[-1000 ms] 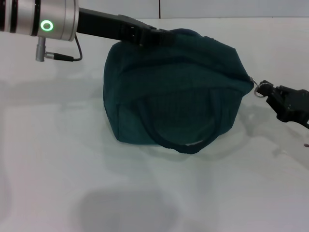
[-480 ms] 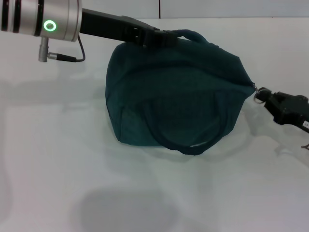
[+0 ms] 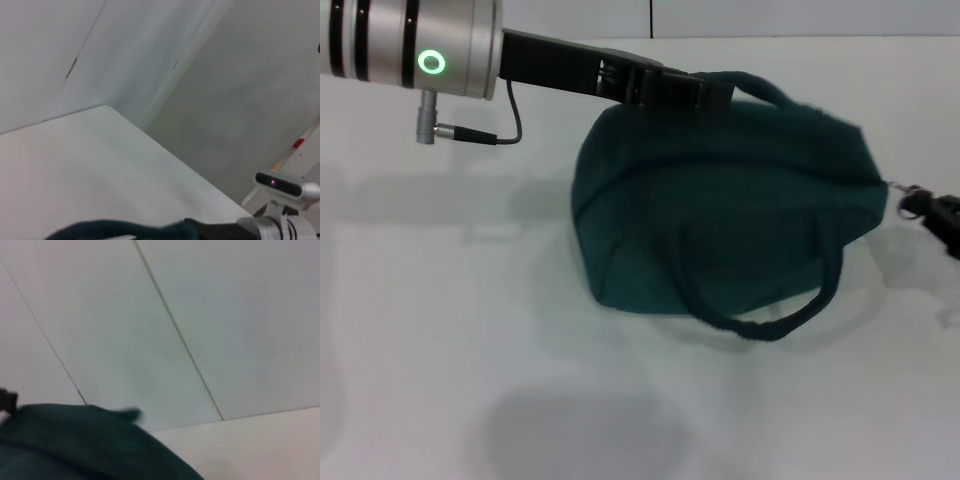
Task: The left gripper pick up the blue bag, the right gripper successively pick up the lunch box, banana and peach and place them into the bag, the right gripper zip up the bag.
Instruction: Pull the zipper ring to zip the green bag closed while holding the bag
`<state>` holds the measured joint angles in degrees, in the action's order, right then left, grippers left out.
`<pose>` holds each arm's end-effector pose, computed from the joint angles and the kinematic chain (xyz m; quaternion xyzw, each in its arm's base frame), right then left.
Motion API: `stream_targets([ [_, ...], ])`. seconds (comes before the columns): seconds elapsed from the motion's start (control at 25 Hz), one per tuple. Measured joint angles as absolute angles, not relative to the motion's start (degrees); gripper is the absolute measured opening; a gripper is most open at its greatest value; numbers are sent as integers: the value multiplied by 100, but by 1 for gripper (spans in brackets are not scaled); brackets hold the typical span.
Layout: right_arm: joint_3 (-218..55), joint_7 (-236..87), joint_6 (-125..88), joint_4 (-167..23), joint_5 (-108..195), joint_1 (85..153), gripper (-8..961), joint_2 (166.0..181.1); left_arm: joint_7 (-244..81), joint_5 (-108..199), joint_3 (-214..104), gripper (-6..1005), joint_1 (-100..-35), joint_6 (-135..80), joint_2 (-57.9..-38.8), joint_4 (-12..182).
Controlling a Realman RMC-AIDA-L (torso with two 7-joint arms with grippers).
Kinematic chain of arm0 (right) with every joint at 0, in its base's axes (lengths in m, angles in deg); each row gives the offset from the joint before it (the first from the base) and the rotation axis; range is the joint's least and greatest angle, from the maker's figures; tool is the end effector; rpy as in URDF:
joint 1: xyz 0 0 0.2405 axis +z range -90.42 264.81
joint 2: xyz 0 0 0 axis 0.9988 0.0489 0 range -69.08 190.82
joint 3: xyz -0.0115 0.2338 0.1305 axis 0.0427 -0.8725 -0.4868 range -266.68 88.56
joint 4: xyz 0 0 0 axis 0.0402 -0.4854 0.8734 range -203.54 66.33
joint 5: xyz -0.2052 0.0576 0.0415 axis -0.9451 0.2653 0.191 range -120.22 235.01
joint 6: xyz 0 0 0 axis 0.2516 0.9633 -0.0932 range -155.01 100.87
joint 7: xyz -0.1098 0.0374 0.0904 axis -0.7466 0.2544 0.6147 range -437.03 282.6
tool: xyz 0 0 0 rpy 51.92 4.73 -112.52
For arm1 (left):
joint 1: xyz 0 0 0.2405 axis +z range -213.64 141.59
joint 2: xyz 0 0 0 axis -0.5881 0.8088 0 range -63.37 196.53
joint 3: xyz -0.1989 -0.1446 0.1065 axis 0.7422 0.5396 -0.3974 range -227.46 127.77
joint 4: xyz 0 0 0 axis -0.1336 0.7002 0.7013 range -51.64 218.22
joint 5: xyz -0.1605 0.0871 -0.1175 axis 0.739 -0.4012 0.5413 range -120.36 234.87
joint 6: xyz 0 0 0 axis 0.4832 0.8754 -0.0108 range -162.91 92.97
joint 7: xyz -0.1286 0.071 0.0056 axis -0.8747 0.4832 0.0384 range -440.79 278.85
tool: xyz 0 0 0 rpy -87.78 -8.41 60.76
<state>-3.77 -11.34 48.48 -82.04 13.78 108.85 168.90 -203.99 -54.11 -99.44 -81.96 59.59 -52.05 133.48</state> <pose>0.3479 0.3175 0.0078 -0.8229 0.3503 0.3558 0.2710 -0.1296 0.3967 0.0086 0.9205 0.3180 0.2258 0.0250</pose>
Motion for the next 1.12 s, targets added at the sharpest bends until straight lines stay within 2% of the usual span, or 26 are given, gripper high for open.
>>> stream_targets([
  [0.04,-374,-979,4961,-8197,1375,10859,12,16798,-20399,-5409,-9941,141,-8191,5959,-5204,13346],
  [0.24,-379,-315,5463,-8190,1141,10819,12,16510,-20383,-5406,-9906,380,-8182,5958,-5200,13343],
  [0.52,-386,-79,5413,-8180,666,11002,15,16556,-20094,-5036,-9895,467,-8079,5951,-5193,13338],
  [0.68,-377,-101,5479,-8215,512,11034,60,16570,-19920,-4777,-9907,516,-7888,6038,-5147,13341],
  [0.84,-419,-117,5618,-8255,524,11008,105,16551,-19812,-4603,-9889,522,-7700,6110,-5086,13339],
  [1.12,-626,-105,5744,-8247,520,10905,333,16402,-19775,-4498,-9880,532,-7555,6116,-5046,13339],
])
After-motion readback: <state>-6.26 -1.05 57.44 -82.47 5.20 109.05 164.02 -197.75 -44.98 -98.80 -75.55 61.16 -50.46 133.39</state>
